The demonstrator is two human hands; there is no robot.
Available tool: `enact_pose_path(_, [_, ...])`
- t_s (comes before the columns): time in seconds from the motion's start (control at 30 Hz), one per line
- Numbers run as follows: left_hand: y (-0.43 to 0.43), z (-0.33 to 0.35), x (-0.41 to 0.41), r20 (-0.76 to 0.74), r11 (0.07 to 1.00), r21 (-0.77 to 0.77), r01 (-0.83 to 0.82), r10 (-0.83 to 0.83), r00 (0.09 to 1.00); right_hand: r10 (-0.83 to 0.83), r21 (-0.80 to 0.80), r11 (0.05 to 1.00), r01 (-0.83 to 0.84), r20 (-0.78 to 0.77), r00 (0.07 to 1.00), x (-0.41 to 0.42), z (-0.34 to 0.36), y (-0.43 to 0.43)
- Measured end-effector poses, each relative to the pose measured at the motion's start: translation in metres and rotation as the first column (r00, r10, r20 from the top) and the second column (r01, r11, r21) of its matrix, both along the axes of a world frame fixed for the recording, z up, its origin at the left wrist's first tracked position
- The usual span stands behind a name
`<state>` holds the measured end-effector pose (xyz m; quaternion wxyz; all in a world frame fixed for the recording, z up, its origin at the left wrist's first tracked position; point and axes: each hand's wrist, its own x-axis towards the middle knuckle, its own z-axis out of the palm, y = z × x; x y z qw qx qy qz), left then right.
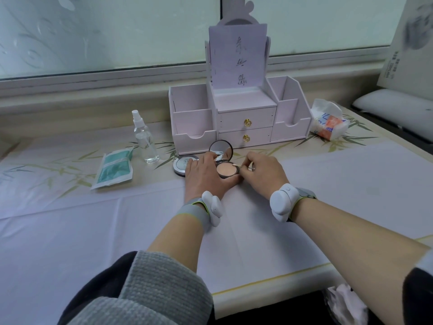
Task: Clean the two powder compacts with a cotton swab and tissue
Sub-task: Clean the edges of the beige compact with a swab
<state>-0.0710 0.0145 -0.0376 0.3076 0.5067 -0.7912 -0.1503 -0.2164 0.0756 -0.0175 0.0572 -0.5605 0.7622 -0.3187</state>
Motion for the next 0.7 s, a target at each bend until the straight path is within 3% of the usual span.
enact_pose_path(0.7, [-0.004,-0.004,0.000,0.014,1.000,-0.001,0.002,-0.002,1.000,0.014,0.022,1.000,-0.014,-0.005,1.000,0.002,-0.001,0.017])
